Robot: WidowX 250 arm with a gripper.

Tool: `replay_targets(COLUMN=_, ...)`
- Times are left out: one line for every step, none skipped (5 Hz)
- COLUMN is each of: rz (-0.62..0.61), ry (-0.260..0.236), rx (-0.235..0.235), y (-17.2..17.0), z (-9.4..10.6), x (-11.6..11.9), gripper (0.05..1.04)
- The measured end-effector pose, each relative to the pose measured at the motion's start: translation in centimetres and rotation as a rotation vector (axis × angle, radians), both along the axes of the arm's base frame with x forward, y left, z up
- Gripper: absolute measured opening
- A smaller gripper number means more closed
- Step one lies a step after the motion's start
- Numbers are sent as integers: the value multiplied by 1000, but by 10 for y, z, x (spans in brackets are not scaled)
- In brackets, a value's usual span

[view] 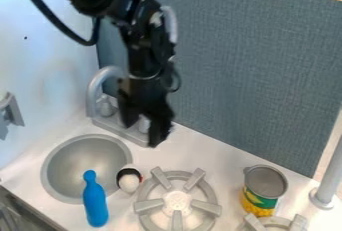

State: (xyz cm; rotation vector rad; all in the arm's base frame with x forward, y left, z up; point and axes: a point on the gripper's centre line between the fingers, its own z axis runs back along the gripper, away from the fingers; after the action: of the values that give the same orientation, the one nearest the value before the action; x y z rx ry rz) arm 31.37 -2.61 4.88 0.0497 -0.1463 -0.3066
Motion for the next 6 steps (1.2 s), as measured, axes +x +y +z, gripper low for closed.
replay_targets(rz=-22, ry=-4, rx=-71, y=-30, z=-13, x=21, gripper=1000)
replay_targets(rz=-67, ry=50, rx=-116, y=-56, z=-32, x=40, gripper=1000)
replay_targets(rz=-50, ry=65, rx=-121, y=-73, z=-50, x=51, gripper=1000)
replay_targets(rz=-54, ry=130, rx=-68, y=-97, z=-71, x=57, gripper=1000)
replay_targets(rz=-57, ry=156, rx=-39, y=-112, z=-78, x=60, gripper=1000)
replay_targets(rz=-52, ry=182, rx=-33, y=-130, z=-83, x=59, gripper=1000)
